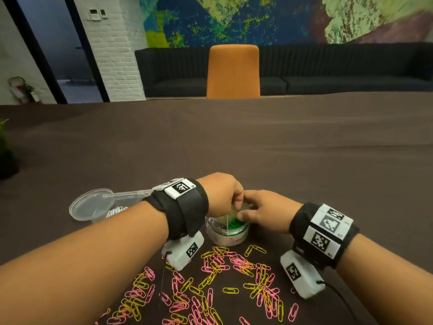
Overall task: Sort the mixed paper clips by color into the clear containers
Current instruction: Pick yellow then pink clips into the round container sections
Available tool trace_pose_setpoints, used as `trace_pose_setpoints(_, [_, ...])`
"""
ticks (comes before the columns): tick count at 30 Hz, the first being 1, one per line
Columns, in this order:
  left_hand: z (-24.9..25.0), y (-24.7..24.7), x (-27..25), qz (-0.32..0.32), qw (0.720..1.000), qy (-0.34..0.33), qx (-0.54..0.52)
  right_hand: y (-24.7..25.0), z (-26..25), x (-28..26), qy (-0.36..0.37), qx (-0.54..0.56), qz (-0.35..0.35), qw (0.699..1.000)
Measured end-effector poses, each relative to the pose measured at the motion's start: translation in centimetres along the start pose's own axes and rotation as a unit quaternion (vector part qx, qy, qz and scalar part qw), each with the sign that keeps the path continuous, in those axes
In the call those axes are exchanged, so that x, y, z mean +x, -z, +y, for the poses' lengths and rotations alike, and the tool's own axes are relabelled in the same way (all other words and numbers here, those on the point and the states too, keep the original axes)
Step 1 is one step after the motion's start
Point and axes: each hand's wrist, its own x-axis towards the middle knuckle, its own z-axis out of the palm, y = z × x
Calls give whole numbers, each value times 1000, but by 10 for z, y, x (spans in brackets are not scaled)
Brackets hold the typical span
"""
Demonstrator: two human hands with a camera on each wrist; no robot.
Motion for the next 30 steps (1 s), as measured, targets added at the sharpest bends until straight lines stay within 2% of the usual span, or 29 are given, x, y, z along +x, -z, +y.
trace_pose_setpoints(2, [0,-1,-6,6,1000,-14,14,0,2,-3,15,11,1,1000])
trace_pose_setpoints(5, [-5,-4,-16,49,999,-24,2,-2,2,-7,24,31,12,999])
trace_pose_setpoints(9, [-11,-2,-38,163,986,-31,-32,4,10,-20,-32,24,115,993])
trace_pose_setpoints(11, [-15,1,-56,200,979,-20,-39,5,13,-33,-55,-52,65,995])
trace_pose_setpoints(12, [-16,1,-65,197,980,-2,-31,3,11,-39,-61,-98,16,993])
trace_pose_setpoints(14, [-21,-7,-81,141,989,45,-1,-7,5,-49,-64,-151,-55,985])
trace_pose_setpoints(17, [-22,-31,-92,23,996,80,13,-21,-3,-50,-52,-181,-54,981])
trace_pose_setpoints(19, [-19,-45,-92,-11,995,94,6,-26,-7,-48,-52,-194,-48,978])
trace_pose_setpoints(24, [-19,-61,-89,16,995,94,8,-28,-11,-53,-46,-165,-55,984])
trace_pose_setpoints(28, [-19,-60,-93,27,994,102,-7,-25,-14,-60,-17,-118,14,993])
trace_pose_setpoints(30, [-17,-55,-96,64,990,123,-25,-25,-14,-63,-1,-99,9,995])
